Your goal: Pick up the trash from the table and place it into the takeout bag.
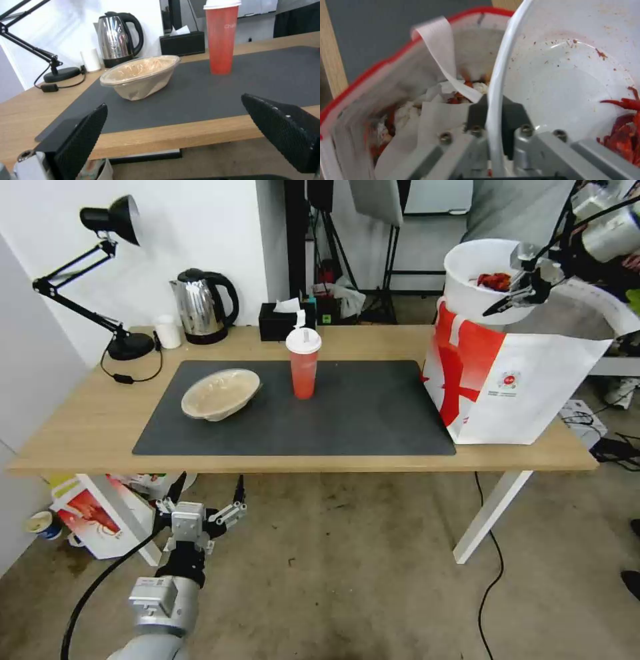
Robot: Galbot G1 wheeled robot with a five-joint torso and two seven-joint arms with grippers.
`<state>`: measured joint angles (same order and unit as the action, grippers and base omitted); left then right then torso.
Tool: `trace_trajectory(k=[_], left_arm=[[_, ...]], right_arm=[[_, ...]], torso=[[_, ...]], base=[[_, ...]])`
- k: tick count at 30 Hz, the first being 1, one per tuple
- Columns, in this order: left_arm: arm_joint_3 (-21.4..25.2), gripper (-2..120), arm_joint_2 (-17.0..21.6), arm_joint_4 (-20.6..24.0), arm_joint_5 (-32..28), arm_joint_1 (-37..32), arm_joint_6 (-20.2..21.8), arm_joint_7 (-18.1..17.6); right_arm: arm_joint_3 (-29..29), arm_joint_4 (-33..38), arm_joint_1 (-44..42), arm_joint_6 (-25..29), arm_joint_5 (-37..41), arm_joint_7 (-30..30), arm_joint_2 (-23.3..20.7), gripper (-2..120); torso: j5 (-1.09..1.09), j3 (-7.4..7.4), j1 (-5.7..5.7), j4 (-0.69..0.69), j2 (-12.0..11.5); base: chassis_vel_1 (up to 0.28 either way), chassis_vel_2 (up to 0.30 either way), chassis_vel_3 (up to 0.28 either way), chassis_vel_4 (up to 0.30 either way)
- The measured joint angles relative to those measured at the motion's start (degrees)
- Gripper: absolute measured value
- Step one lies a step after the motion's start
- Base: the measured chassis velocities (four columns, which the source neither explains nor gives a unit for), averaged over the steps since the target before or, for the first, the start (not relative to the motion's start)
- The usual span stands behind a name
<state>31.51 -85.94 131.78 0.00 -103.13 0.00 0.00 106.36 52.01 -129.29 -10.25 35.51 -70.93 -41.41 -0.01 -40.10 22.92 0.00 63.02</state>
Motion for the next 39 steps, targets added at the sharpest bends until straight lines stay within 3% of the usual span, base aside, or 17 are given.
trace_trajectory(k=[6, 18, 19, 21, 28, 31, 32, 35, 36, 39], left_arm=[[0.0, 100, 0.0, 0.0, 0.0, 0.0, 0.0, 0.0], [0.0, 100, 0.0, 0.0, 0.0, 0.0, 0.0, 0.0], [0.0, 100, 0.0, 0.0, 0.0, 0.0, 0.0, 0.0], [0.0, 100, 0.0, 0.0, 0.0, 0.0, 0.0, 0.0], [0.0, 100, 0.0, 0.0, 0.0, 0.0, 0.0, 0.0], [0.0, 100, 0.0, 0.0, 0.0, 0.0, 0.0, 0.0], [0.0, 100, 0.0, 0.0, 0.0, 0.0, 0.0, 0.0], [0.0, 100, 0.0, 0.0, 0.0, 0.0, 0.0, 0.0], [0.0, 100, 0.0, 0.0, 0.0, 0.0, 0.0, 0.0], [0.0, 100, 0.0, 0.0, 0.0, 0.0, 0.0, 0.0]], right_arm=[[-1.93, 1.14, 1.95, 0.02, 0.66, 0.53, 0.3, 35], [-7.28, 3.56, 6.93, -0.11, 2.86, 0.96, 1.31, 70], [-8.23, 3.96, 7.76, -0.16, 3.21, 1.04, 1.51, 82], [-10.08, 4.76, 9.34, -0.22, 3.85, 1.16, 1.81, 89], [-15.75, 9.36, 14.49, -1.88, 10.22, 3.62, 3.55, 100], [-19.89, 15.49, 18.26, -3.09, 20.34, 9.07, 5.79, 100], [-19.89, 15.49, 18.26, -3.09, 20.34, 9.07, 5.79, 100], [-24.27, 26.95, 22.2, -3.64, 33.45, 20.41, 9.26, 100], [-24.27, 26.95, 22.2, -3.64, 33.45, 20.41, 9.26, 100], [-25.91, 35.4, 23.3, -3.01, 42.0, 29.65, 11.87, 100]], torso=[[0.0, 0.0, 0.0, 0.0, 0.0], [0.0, 0.0, 0.0, 0.0, 0.0], [0.0, 0.0, 0.0, -0.01, 0.0], [0.01, 0.0, 0.0, 0.0, 0.0], [0.0, 0.0, 0.0, 0.0, 0.0], [0.02, 0.0, 0.0, 0.0, 0.0], [0.02, 0.0, 0.0, 0.0, 0.0], [0.0, 0.0, 0.0, 0.0, 0.0], [0.0, 0.0, 0.0, 0.0, 0.0], [0.0, 0.0, -0.01, 0.0, 0.0]], base=[[0.0, 0.0, 0.0, 0.0], [0.0, 0.0, 0.0, 0.0], [0.0, 0.0, 0.0, 0.0], [0.0, 0.0, 0.0, 0.0], [0.0, 0.0, 0.0, 0.0], [0.0, 0.0, 0.0, 0.0], [0.0, 0.0, 0.0, 0.0], [0.0, 0.0, 0.0, 0.0], [0.0, 0.0, 0.0, 0.0], [0.0, 0.0, 0.0, 0.0]])
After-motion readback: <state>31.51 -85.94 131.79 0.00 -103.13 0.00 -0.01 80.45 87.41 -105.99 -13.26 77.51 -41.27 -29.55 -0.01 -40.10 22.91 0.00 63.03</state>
